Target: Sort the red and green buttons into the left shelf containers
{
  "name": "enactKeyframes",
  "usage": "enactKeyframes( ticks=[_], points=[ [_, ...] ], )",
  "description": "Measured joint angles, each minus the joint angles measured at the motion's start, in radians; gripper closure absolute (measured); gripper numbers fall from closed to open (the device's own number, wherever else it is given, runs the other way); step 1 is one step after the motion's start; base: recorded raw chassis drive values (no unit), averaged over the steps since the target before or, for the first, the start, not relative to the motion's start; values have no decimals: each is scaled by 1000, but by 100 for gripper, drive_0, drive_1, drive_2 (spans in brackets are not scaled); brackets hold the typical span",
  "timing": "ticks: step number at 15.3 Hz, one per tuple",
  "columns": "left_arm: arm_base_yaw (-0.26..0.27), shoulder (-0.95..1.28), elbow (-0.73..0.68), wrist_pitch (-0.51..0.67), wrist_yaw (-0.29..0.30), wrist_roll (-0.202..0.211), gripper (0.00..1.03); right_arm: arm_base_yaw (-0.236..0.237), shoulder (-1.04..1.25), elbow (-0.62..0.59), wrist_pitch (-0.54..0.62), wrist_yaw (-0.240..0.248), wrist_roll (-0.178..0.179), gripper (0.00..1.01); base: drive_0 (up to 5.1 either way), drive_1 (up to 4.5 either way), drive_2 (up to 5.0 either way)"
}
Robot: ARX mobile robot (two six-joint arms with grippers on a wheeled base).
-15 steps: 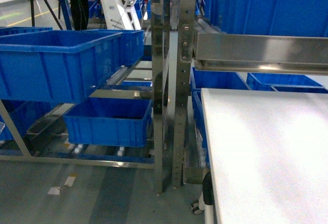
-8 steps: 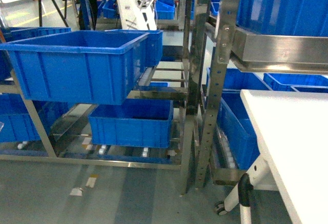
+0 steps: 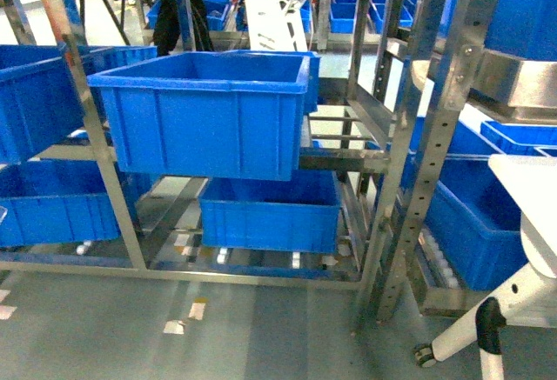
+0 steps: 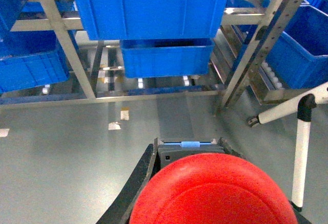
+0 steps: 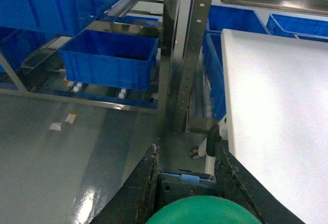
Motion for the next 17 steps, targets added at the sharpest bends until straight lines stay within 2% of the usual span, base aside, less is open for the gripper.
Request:
enactKeyframes(
  ticks=[17],
  points=[
    [0, 0, 0, 2, 0, 0, 76, 0, -2, 0, 4, 0, 0, 72, -494, 251, 251]
  ],
)
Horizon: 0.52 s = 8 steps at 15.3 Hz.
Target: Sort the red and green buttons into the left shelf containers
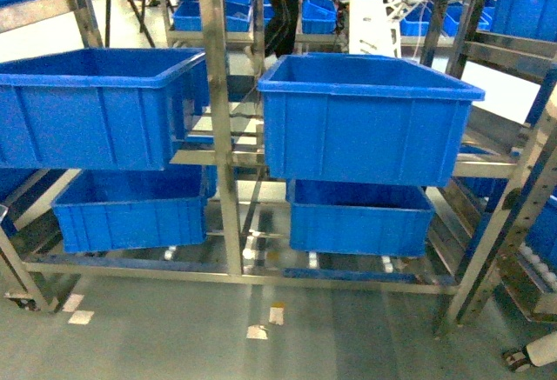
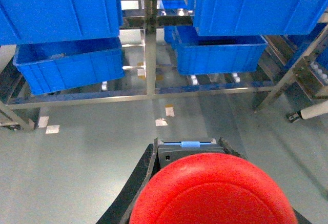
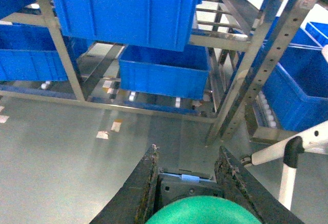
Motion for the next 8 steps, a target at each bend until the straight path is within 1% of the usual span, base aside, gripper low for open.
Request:
enactKeyframes(
  ticks=[8],
  points=[
    [0, 0, 0, -3, -2, 0, 76, 0, 1, 0, -3, 0, 0, 72, -496, 249, 249]
  ],
)
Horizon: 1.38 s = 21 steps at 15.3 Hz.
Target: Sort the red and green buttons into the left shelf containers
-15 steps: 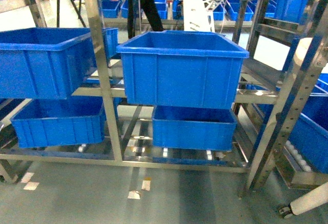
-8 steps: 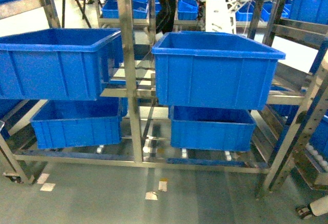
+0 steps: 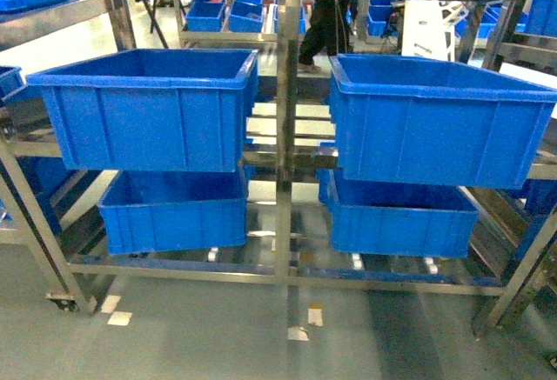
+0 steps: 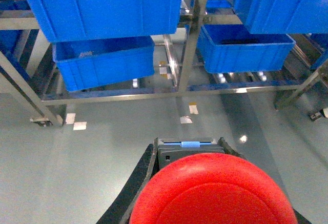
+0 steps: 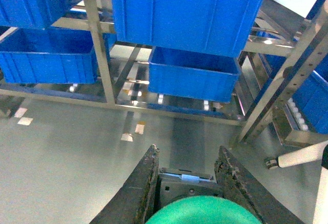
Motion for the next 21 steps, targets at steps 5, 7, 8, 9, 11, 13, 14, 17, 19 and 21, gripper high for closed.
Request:
enactKeyframes(
  ticks=[5, 7, 8, 9, 11, 13, 14, 17, 19, 21],
  points=[
    [6, -1, -1, 3, -8, -1, 76, 0, -1, 0, 0, -7, 0, 72, -200, 98, 98],
    [-1, -4, -1, 2, 3, -1, 76, 0, -2, 0, 2, -6, 0, 72, 4, 389, -382],
    [0, -3, -1, -2, 3, -1, 76, 0, -1, 0, -2, -6, 0, 72, 16, 448, -416],
    [0, -2, -1, 1, 3, -1, 76, 0, -1, 0, 2, -6, 0, 72, 13, 446, -420],
    [0, -2, -1, 0, 3, -1, 76, 0, 0, 0, 0, -5, 0, 72, 3, 436, -431],
    [0, -1, -1, -1, 3, 0, 76, 0, 0, 0, -2, -5, 0, 72, -4, 429, -438],
    [0, -1, -1, 2, 3, 0, 76, 0, -1, -1, 2, -5, 0, 72, -10, 423, -444],
    [0, 0, -1, 3, 3, 0, 76, 0, -1, -1, 1, -4, 0, 72, -5, 428, -438],
    [0, 0, -1, 2, 3, 0, 76, 0, 0, -1, 0, -3, 0, 72, -5, 428, -439],
    [0, 0, 0, 3, 3, 0, 76, 0, -1, -1, 2, -3, 0, 72, -11, 422, -445]
  ],
)
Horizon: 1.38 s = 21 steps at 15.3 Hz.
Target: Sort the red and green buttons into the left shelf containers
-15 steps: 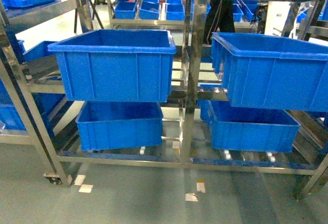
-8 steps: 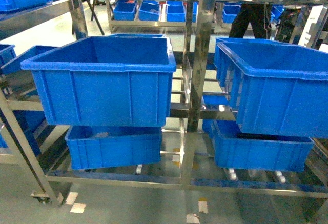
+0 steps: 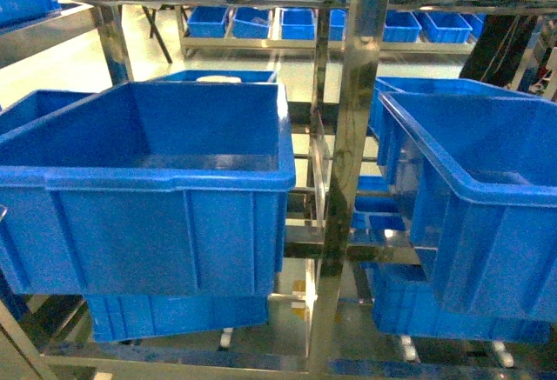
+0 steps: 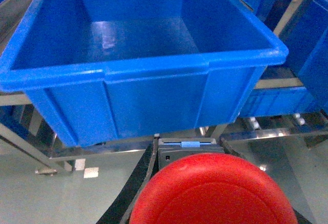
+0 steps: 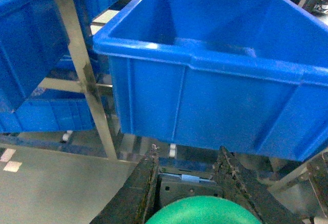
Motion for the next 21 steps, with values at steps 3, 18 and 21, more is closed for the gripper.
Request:
enactKeyframes(
  ticks=[3, 18, 21],
  points=[
    [0, 0, 0, -1, 0, 0, 76, 0, 0, 0, 1, 0, 0, 72, -4, 285, -293],
    [2, 3, 0, -1, -3, 0, 76, 20, 329, 309, 46, 48, -10, 72, 0, 0, 0],
    [2, 3, 0, -2, -3, 0, 76, 11, 547, 464, 28, 53, -31, 72, 0, 0, 0]
  ],
)
